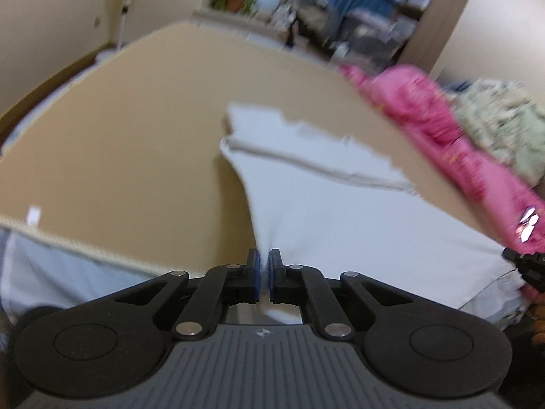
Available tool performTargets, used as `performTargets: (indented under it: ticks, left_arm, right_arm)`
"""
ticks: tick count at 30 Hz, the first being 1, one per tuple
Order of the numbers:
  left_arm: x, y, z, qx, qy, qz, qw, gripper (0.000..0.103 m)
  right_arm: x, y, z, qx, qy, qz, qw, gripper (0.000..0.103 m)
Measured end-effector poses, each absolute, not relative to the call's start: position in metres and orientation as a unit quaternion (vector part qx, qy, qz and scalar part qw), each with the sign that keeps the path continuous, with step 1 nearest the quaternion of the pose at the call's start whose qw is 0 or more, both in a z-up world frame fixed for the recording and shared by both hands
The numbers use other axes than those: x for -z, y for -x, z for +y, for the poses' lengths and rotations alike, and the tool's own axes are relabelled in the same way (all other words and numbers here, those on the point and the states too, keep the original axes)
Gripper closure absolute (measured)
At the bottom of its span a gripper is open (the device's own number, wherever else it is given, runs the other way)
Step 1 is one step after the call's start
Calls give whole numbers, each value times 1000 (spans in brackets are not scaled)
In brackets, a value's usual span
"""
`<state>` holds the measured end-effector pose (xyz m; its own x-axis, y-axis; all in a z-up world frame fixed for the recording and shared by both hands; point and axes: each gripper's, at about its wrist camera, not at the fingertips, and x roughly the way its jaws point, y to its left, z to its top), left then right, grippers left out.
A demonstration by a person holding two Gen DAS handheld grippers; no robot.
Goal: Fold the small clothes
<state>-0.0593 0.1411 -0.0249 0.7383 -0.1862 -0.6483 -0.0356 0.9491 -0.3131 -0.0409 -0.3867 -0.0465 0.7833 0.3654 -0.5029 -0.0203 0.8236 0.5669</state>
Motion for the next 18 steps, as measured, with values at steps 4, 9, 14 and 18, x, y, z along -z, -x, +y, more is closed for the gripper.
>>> performTargets:
  ticks: [4,9,14,18]
  left_arm:
    - [-24,101,161,76,175,313,930,98]
    - [-63,135,178,107,196,292,930,98]
    - [-33,48,185,89,195,331,919,98]
    - [25,-94,199,53,161,389,906,97]
  right_arm:
    - [8,89,-395,-154,-300,238,911,100]
    - [-22,138,-416,-193,-332,183,905,100]
    - [1,83,-428,-146,-344,239,896,100]
    - [42,-33,-412,-79,-331,321,884,99]
